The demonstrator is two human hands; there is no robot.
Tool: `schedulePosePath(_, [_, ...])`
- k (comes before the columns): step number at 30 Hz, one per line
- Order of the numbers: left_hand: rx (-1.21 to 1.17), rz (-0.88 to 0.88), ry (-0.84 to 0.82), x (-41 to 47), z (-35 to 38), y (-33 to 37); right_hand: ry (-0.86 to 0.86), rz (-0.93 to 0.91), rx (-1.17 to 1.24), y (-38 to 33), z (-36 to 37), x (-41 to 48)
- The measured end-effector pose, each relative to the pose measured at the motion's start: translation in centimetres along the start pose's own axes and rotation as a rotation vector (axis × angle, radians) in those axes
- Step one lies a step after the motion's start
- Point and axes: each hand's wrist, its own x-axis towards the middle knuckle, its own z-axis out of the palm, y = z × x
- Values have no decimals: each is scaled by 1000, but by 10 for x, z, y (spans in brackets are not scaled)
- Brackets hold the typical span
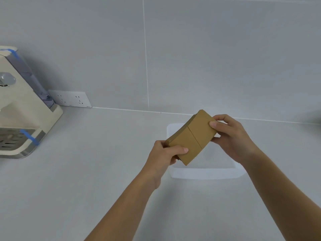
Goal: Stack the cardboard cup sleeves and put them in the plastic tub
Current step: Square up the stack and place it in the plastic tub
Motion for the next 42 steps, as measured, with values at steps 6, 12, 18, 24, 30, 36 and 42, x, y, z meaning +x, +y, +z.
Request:
schedulePosePath(6, [-38,-102,92,14,43,2,-30,146,9,0,-33,31])
schedulePosePath(12, [-260,-260,161,20,62,-2,-73,284,-18,16,-43,53])
schedulePosePath(18, [-497,-342,282,28,66,2,-133,354,-2,32,-40,70])
schedulePosePath(24, [-652,-456,335,32,70,7,-192,430,-45,46,-30,82])
schedulePosePath(30, [-687,-461,445,39,78,2,-199,495,-47,59,-29,84])
schedulePosePath(36, [-695,-523,564,50,84,-7,-142,549,-65,67,-19,81])
schedulePosePath(42, [-693,-531,608,55,82,-13,-48,591,-83,76,-8,76])
